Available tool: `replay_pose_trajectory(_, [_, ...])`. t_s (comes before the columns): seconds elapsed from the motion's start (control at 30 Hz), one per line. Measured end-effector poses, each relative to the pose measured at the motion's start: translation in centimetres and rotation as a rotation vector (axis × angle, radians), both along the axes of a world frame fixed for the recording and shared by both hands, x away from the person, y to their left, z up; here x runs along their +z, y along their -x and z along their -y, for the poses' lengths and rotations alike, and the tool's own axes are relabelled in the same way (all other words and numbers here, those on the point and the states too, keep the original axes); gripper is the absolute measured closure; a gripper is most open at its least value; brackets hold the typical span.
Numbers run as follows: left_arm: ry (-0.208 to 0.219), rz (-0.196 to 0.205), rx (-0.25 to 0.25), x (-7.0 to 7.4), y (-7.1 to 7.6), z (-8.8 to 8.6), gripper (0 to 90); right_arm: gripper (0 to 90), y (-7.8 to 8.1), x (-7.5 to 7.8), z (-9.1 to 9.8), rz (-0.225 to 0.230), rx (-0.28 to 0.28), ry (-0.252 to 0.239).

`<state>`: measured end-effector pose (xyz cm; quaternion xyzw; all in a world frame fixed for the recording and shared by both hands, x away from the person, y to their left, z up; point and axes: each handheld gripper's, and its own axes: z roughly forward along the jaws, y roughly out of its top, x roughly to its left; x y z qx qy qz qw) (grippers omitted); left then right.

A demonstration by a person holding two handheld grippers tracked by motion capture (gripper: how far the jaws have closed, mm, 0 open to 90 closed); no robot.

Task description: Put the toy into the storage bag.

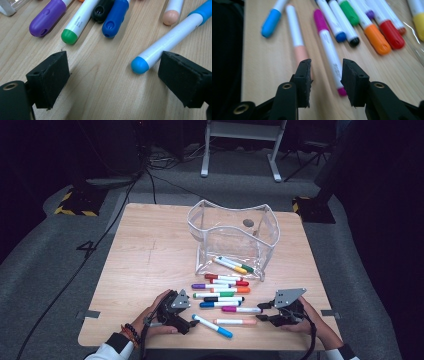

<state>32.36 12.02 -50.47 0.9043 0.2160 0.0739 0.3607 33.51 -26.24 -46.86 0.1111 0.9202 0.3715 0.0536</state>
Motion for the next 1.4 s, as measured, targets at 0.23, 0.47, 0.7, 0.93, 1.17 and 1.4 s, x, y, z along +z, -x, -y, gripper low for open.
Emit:
replay_pose_trajectory(0.23, [0.0, -0.001, 0.0, 0.0, 0.0, 0.0, 10.3, 59.8, 1.2, -0.6, -2.4, -0.023, 0.101, 0.013])
replay_pose_trajectory(0.47, [0.0, 0.001, 0.003, 0.0, 0.0, 0.0, 10.3, 60.9, 0.6, -1.9, -3.6, -0.034, 0.087, 0.046])
replay_pose_trajectory(0.7, [0.001, 0.001, -0.002, 0.0, 0.0, 0.0, 10.3, 74.5, 0.4, -2.1, -4.1, 0.001, 0.081, 0.038])
replay_pose_trajectory(0.93, [-0.002, 0.002, -0.004, 0.0, 0.0, 0.0, 10.3, 74.8, 0.7, -1.4, -3.6, 0.024, 0.085, 0.018])
replay_pose_trajectory(1.17, [-0.001, 0.002, -0.004, 0.0, 0.0, 0.0, 10.2, 74.8, 0.9, 0.6, -3.1, 0.062, 0.087, -0.032])
replay_pose_trajectory(1.4, [-0.002, 0.001, 0.0, 0.0, -0.1, 0.0, 10.2, 74.8, 0.5, 3.5, -2.2, 0.127, 0.055, -0.059])
